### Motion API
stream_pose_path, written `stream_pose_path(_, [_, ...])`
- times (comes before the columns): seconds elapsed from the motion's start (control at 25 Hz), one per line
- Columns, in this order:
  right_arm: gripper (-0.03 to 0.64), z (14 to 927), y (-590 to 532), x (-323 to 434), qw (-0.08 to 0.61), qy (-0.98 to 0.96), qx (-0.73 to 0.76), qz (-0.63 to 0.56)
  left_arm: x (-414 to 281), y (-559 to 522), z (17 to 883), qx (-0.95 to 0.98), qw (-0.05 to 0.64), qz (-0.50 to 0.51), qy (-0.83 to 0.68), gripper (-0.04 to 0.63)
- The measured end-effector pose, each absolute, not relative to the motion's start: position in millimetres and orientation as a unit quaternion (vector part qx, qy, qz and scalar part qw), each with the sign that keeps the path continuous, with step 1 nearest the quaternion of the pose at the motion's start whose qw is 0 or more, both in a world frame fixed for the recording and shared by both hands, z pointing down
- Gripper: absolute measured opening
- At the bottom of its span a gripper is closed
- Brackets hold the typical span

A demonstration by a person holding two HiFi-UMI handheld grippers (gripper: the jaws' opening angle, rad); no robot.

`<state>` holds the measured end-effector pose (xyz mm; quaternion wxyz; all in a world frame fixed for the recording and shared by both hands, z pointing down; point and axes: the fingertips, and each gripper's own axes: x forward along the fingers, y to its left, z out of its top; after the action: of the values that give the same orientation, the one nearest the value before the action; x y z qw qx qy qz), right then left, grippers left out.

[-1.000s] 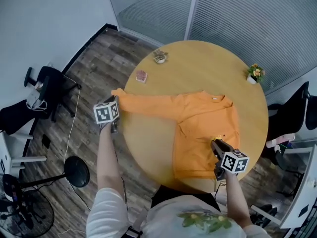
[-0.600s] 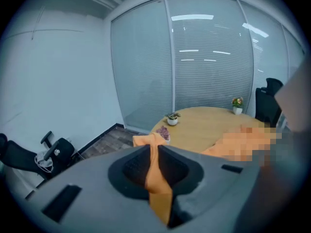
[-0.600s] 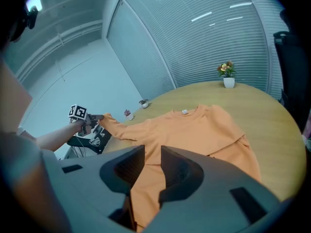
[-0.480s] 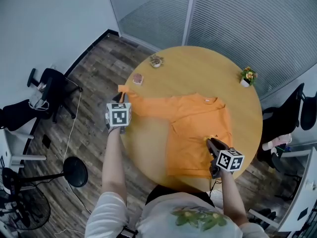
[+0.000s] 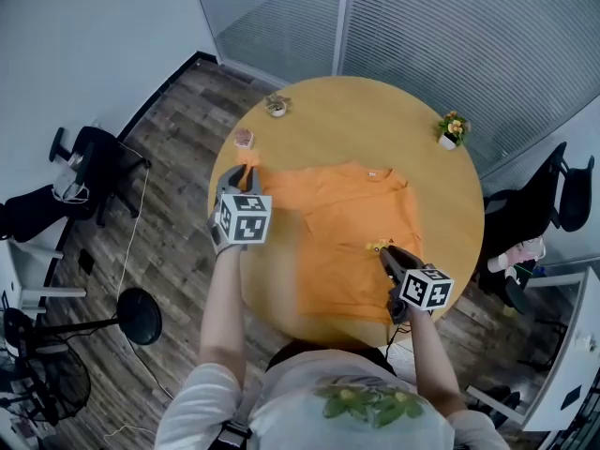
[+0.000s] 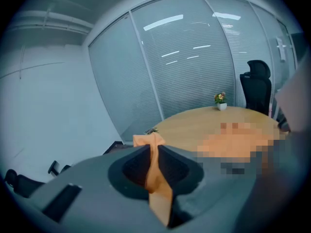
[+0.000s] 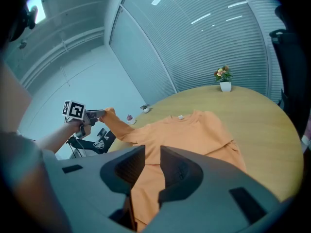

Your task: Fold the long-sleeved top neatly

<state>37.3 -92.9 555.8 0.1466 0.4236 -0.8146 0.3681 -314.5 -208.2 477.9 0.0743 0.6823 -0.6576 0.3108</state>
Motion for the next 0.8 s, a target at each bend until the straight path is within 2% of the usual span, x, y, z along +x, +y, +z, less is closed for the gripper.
stream_pose_path(0.8, [0.106, 560.6, -76.5, 120.2, 0.132, -0.802, 0.434, 0.389, -109.6, -180.8, 455.3, 0.716, -0.034, 0.351, -0.602, 0.052])
